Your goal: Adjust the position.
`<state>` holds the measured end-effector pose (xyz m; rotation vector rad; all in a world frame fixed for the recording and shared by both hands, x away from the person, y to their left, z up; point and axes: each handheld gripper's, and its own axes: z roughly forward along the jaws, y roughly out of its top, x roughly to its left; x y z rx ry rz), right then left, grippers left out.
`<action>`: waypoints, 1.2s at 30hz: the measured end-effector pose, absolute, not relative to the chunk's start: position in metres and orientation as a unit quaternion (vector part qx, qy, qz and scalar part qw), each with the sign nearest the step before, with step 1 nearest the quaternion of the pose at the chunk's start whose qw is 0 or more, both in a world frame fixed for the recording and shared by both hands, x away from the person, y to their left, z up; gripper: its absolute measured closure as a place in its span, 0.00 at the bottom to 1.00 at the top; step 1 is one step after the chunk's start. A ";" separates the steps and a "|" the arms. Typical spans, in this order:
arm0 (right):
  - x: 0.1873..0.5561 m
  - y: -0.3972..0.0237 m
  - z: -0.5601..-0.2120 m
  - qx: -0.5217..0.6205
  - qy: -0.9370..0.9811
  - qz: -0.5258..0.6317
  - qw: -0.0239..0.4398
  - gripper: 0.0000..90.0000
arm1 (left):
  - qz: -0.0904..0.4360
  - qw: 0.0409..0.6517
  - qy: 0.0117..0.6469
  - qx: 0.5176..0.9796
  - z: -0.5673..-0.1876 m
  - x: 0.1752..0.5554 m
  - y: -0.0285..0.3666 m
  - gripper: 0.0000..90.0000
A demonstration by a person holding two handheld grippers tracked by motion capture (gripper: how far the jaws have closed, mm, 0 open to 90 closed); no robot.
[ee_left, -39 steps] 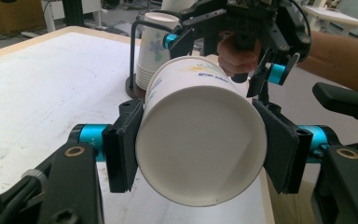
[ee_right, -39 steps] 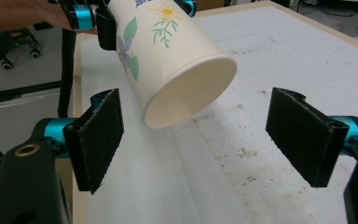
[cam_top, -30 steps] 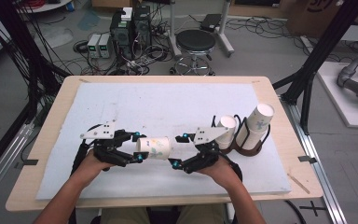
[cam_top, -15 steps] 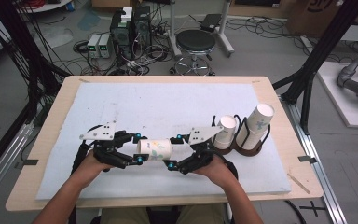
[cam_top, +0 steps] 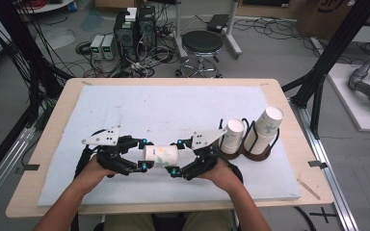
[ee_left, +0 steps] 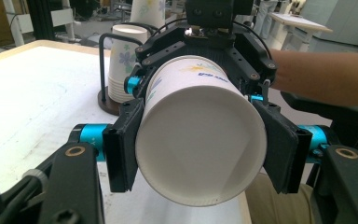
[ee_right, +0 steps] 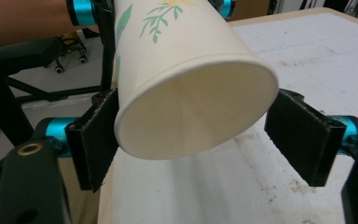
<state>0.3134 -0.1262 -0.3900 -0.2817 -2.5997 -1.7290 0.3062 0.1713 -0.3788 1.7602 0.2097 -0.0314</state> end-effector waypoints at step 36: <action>0.315 -0.138 -0.377 -0.095 -0.855 -0.510 -0.017 0.35 | 0.035 0.586 0.138 0.798 -0.365 0.298 0.172 0.17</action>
